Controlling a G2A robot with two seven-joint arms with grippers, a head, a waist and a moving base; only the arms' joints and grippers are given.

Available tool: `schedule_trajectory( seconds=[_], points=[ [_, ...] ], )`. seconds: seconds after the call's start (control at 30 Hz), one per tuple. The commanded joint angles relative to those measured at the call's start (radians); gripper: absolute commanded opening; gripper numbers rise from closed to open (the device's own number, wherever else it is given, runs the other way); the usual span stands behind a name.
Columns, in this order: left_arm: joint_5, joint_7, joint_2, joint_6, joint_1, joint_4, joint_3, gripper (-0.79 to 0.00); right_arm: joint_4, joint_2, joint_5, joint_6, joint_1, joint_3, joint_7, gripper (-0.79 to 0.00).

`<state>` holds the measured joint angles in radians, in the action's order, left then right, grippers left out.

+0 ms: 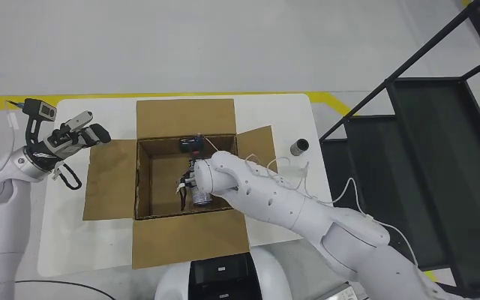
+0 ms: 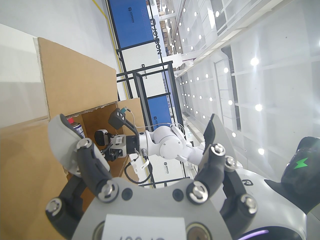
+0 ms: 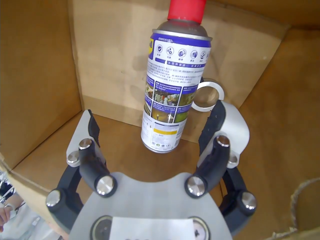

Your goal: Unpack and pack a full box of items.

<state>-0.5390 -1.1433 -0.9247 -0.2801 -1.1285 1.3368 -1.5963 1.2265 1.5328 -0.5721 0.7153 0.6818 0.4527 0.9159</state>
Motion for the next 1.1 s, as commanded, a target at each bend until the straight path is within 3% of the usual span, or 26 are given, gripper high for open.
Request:
schedule_trajectory(
  seconds=[0.0,0.67,0.77,0.87,0.9,0.93,1.07],
  points=[
    [0.000,0.000,0.000,0.000,0.000,0.000,0.000,0.000,-0.024,0.012,0.008,0.005,0.001,-0.005,-0.014,0.000],
    [0.000,0.000,0.000,0.000,0.000,0.000,0.000,0.000,-0.193,0.098,0.021,0.021,-0.005,-0.013,-0.087,0.000],
    [0.000,0.000,0.000,0.000,0.000,0.000,0.000,0.000,-0.214,0.107,0.023,0.016,-0.005,-0.010,-0.092,-0.406],
    [0.000,0.000,0.000,0.000,0.000,0.000,0.000,0.000,-0.232,0.115,0.023,0.014,-0.005,-0.007,-0.095,-0.606],
    [0.000,0.000,0.000,0.000,0.000,0.000,0.000,0.000,-0.237,0.118,0.022,0.013,-0.005,-0.007,-0.095,-0.736],
    [0.000,0.000,0.000,0.000,0.000,0.000,0.000,0.000,-0.240,0.120,0.021,0.013,-0.005,-0.006,-0.096,-0.785],
    [0.000,0.000,0.000,0.000,0.000,0.000,0.000,0.000,-0.227,0.127,0.002,0.027,-0.003,-0.005,-0.101,-0.785]
  ],
)
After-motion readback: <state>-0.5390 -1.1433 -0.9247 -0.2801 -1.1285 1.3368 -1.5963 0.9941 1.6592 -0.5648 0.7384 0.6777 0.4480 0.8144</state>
